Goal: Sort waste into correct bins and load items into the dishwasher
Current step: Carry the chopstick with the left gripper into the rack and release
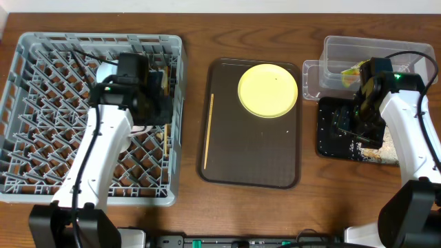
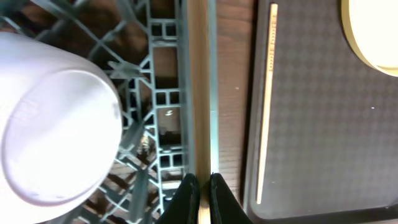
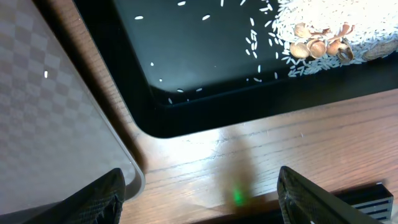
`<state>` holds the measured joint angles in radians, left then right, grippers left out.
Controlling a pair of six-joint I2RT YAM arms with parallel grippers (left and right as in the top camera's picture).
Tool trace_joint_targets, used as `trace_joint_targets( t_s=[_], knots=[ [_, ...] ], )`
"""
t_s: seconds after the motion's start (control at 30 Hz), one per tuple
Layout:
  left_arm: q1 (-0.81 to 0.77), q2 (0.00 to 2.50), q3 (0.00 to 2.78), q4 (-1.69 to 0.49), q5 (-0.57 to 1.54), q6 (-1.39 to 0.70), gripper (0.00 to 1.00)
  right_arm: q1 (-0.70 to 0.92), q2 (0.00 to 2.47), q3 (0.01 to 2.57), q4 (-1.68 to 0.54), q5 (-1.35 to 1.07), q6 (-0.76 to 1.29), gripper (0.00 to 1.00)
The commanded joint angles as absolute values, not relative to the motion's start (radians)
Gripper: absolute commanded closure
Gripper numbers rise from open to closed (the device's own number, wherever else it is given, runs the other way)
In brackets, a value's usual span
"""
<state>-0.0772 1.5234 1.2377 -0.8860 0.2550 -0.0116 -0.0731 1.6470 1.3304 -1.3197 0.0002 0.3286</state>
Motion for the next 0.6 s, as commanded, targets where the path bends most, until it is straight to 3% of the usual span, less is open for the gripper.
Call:
trace_joint_targets(
  t_s=[0.0,0.43,0.47,0.57],
  knots=[
    [-0.068,1.53,1.25,-0.889,0.273,0.068,0.94,-0.078,1.623,1.34,-1.321,0.01,0.318,0.23],
    [-0.068,1.672,1.25,-0.847,0.216,0.101,0.94,-0.078,1.623,1.34,-1.324,-0.001,0.318,0.24],
    [-0.068,1.674,1.25,-0.846,0.216,0.101,0.89,-0.078,1.623,1.34,-1.324,-0.001,0.318,0.24],
    [-0.068,1.671,1.25,-0.84,0.216,0.101,0.56,-0.078,1.623,1.34,-1.324,-0.001,0.318,0.24]
  ],
)
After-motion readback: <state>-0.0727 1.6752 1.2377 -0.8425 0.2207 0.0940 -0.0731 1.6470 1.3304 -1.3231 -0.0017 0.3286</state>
